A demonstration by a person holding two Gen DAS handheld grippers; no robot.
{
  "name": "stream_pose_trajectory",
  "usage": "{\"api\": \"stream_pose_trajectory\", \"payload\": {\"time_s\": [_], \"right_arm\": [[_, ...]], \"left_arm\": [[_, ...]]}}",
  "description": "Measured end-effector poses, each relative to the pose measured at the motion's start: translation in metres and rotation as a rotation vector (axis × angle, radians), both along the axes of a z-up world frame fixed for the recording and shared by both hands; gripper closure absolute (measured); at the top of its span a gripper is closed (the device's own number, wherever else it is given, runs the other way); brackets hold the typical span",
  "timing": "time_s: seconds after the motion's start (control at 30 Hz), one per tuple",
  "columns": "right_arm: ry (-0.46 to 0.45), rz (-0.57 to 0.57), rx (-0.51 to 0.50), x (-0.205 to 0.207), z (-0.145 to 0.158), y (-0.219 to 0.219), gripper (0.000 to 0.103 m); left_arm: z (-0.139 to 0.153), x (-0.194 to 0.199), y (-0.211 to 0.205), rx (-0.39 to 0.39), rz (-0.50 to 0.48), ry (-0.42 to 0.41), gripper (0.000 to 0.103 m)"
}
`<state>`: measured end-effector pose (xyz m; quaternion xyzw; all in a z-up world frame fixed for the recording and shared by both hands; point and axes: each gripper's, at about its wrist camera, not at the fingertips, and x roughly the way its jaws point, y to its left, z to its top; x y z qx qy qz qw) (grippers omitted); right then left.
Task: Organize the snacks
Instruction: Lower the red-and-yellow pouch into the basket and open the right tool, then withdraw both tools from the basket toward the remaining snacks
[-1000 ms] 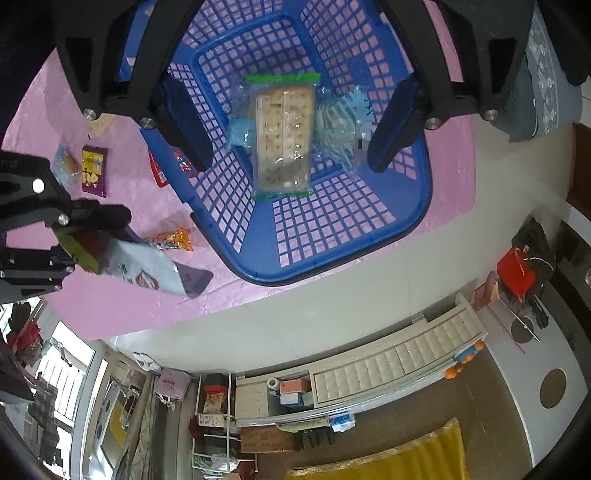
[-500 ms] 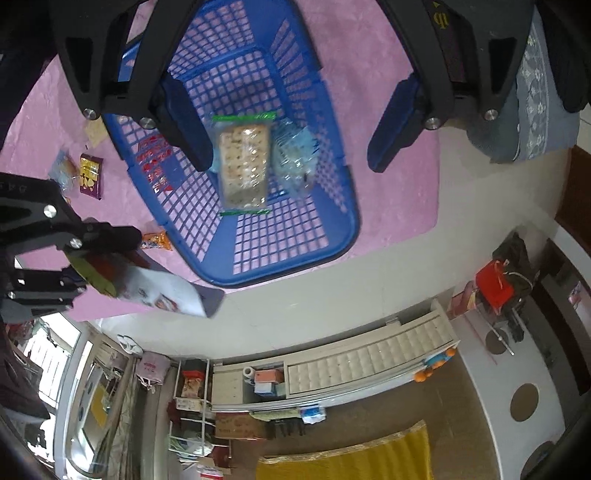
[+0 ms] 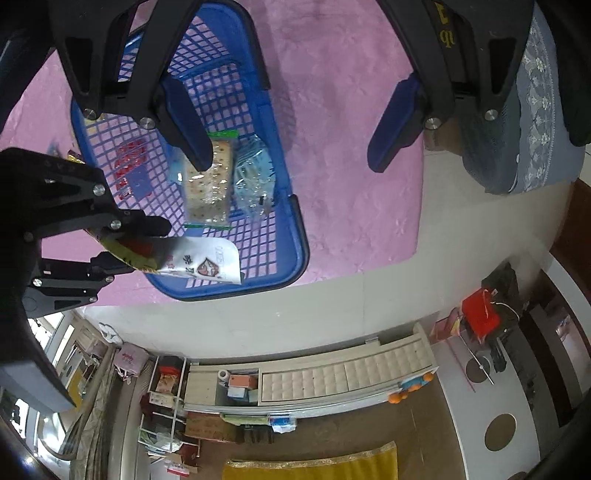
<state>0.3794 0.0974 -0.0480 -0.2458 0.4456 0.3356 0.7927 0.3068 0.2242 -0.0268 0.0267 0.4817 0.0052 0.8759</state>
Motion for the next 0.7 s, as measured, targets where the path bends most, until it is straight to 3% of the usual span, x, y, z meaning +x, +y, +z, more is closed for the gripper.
{"api": "stream_pose_trajectory", "payload": {"time_s": [0.1,0.27,0.3,0.33,0.4,0.7], "right_arm": [[0.024,0.003,0.03,0.005,0.0,0.001,0.074],[-0.026,0.021,-0.036,0.011,-0.007,0.011,0.06],[-0.034,0.026,-0.048,0.011,-0.009,0.014,0.047],[-0.036,0.021,-0.061,0.012,-0.011,0.014,0.027],[-0.021,0.012,-0.062,0.012,-0.013,0.011,0.016],[0.019,-0.052,-0.012,-0.007,0.005,-0.024,0.016]], "left_arm": [[-0.002,0.004,0.001,-0.014,0.005,0.002,0.019],[-0.009,0.01,0.0,-0.007,-0.002,0.016,0.019],[-0.01,0.01,-0.001,-0.007,-0.002,0.018,0.019],[-0.012,0.01,-0.003,-0.008,-0.002,0.021,0.019],[-0.01,0.01,-0.002,-0.007,-0.005,0.024,0.019],[0.01,-0.012,-0.02,-0.011,-0.017,-0.002,0.019]]}}
